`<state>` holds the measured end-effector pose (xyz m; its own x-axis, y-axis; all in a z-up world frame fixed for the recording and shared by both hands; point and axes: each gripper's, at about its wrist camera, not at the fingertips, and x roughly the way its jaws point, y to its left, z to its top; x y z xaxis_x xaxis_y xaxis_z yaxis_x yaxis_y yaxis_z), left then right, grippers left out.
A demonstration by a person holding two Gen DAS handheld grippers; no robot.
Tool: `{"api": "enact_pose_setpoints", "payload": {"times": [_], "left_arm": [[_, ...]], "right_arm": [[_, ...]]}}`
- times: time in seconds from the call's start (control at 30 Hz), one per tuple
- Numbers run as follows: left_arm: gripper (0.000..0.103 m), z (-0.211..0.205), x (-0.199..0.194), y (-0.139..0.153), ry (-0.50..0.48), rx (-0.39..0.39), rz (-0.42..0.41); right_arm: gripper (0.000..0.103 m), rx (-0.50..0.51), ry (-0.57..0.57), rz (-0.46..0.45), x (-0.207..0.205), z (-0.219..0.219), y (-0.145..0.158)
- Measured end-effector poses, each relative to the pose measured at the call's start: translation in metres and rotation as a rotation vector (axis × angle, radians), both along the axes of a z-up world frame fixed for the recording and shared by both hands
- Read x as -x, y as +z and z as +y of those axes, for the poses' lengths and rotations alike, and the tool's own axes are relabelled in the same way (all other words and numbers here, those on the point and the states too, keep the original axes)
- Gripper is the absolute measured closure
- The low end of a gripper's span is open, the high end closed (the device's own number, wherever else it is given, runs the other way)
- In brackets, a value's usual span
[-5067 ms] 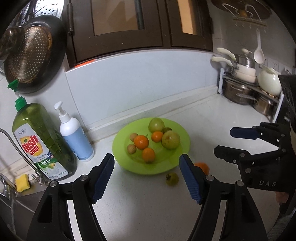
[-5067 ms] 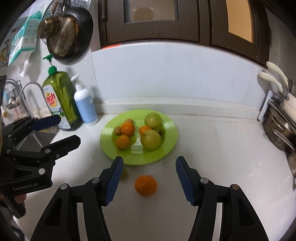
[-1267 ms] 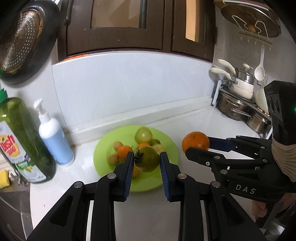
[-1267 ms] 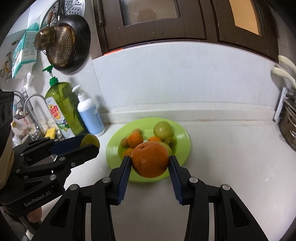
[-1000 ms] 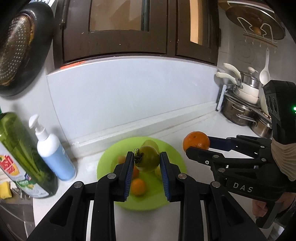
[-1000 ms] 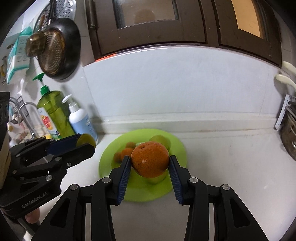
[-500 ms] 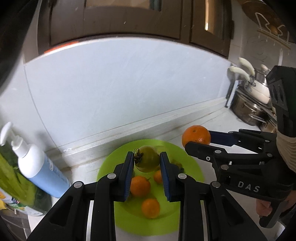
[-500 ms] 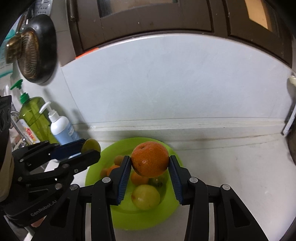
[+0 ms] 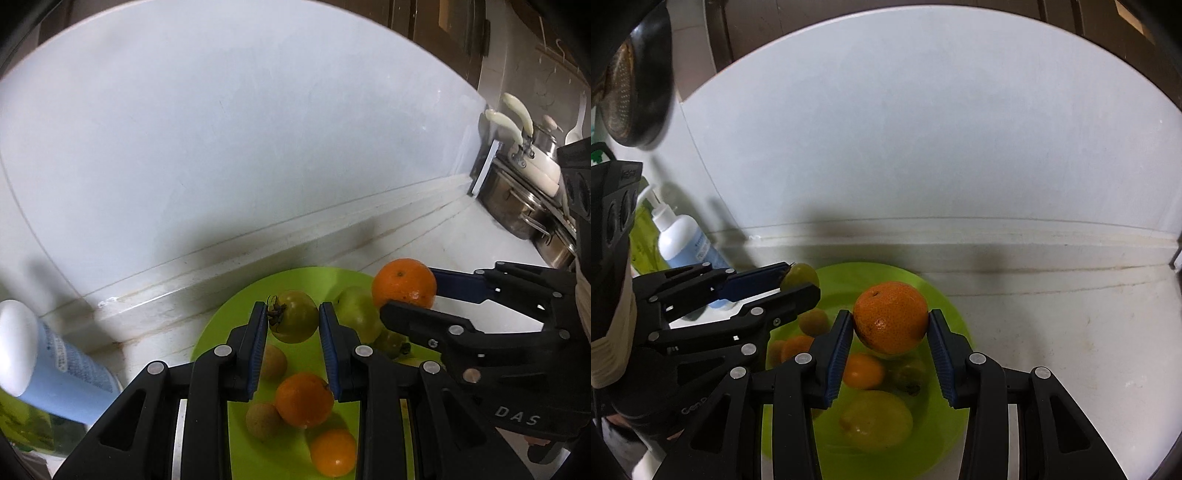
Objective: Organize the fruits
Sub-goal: 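Carry the green fruit in the left tool while the right tool carries the orange over the plate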
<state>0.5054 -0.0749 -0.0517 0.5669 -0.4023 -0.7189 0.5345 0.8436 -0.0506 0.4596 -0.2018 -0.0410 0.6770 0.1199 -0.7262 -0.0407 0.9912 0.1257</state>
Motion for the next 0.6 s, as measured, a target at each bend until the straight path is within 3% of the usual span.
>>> {"api": "enact_pose_setpoints", "payload": {"times": [0.3,0.47,0.6], "left_arm": [[0.074,-0.003,-0.005,-0.011,-0.006,-0.008,0.023],[0.073,0.003,0.004,-0.002,0.031,-0.018,0.013],[0.069,0.012,0.020,0.009,0.087,-0.070,-0.014]], "right_arm": [[0.061,-0.006,-0.009,0.012,-0.008,0.002,-0.007],[0.061,-0.005,-0.001,0.004,-0.003,0.007,-0.005],[0.061,-0.004,0.012,-0.008,0.008,0.007,0.002]]}}
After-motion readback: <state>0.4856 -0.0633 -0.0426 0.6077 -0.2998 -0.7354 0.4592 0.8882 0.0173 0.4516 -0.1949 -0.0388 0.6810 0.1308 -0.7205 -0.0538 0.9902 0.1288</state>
